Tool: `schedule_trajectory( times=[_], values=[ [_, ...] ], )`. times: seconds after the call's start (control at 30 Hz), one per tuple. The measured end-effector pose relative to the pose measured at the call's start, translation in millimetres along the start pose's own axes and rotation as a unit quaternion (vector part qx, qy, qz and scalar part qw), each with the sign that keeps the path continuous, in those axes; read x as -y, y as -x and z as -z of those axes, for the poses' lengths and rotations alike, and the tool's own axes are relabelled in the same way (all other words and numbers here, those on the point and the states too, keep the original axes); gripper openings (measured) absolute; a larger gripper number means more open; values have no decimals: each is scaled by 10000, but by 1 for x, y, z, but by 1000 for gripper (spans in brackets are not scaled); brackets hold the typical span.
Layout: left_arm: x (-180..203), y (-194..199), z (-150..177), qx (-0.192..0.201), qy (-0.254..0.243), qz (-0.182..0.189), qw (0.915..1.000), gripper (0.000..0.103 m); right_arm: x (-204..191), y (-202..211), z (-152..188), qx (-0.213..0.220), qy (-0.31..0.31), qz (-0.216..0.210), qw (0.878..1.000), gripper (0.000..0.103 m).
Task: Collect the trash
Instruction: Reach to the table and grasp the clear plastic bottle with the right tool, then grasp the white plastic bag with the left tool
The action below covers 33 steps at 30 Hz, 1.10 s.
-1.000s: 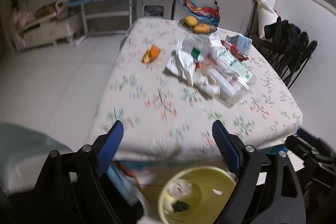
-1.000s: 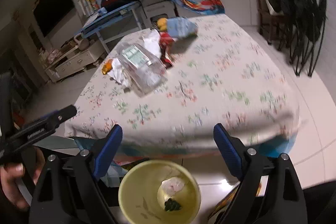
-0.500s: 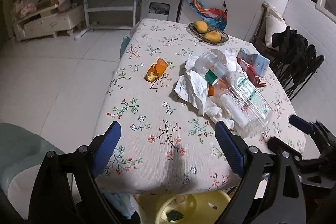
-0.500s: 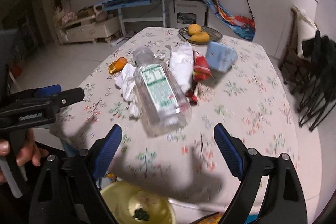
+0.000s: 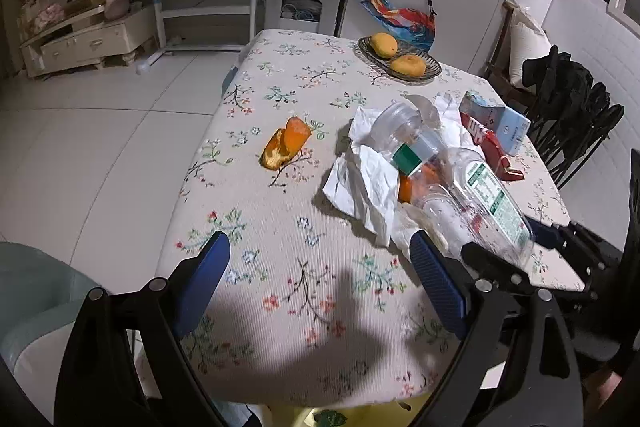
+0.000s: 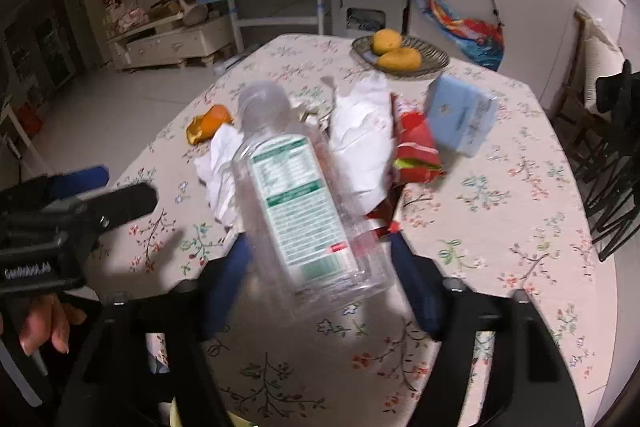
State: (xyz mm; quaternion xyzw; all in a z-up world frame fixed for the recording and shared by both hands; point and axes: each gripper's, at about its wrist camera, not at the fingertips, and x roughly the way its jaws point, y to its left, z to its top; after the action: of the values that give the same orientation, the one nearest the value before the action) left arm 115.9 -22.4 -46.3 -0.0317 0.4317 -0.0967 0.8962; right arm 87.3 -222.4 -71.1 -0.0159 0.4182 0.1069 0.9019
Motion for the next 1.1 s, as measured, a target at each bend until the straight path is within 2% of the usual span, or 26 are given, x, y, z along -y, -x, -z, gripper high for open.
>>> schedule_trajectory(
  times=[0.23,0.47,0.57,0.63,0.87,0.9,0.93,0.97,1.0,1.07,1.1],
  values=[
    [1,-14,-11,-16,-16,-27,10000,88,8,20,10,74,-253,-430,9987,58],
    [8,-33,-22,-93,-128,7,9999,88,9,36,41,-165,-102,-412,9990,56],
    [14,-42,-29,-103,-200,-22,9997,88,10,33,41,-211,-83,-390,9990,58],
    [20,-47,-32,-112,-294,-46,9995,88,12,31,39,-167,-153,-381,9990,67],
    [30,-62,-38,-188,-533,-138,9983,88,15,20,33,-168,-327,-295,9989,70],
    [31,-63,-39,-190,-558,-143,9982,86,16,18,32,-187,-355,-292,9988,67],
    [33,-64,-38,-197,-584,-148,9980,77,16,16,33,-213,-359,-329,9986,57],
    [35,-65,-38,-235,-615,-134,9977,68,16,15,32,-236,-365,-386,9983,56],
    [36,-67,-38,-293,-622,-98,9976,62,15,15,32,-205,-359,-399,9983,56],
    [35,-70,-36,-391,-586,22,9975,34,15,16,32,-165,-370,-440,9982,55],
    [34,-70,-35,-403,-571,42,9975,29,16,18,32,-139,-427,-494,9978,55]
  ],
)
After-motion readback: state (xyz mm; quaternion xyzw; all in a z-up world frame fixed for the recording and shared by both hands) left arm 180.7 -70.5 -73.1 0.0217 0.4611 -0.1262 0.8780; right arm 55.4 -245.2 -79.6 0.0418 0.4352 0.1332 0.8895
